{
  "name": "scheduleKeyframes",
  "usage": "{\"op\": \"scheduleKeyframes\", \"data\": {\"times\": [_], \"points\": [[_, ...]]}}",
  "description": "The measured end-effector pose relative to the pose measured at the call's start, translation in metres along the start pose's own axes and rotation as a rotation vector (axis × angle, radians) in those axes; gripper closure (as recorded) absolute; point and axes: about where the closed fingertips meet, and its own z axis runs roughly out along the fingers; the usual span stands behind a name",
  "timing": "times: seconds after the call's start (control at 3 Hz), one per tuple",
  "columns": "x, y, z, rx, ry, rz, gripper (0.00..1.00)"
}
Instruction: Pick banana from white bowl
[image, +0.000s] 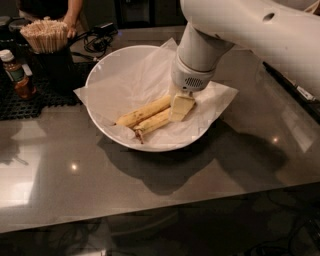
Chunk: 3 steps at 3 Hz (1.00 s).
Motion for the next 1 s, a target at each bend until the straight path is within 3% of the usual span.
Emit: {"op": "scheduleKeyframes", "data": {"times": [0.33, 1.0], "points": [[0.0052, 0.0038, -0.0045, 0.031, 0.007, 0.017, 0.43], [0.0067, 0.0045, -0.0043, 0.040, 0.015, 0.020, 0.44]]}}
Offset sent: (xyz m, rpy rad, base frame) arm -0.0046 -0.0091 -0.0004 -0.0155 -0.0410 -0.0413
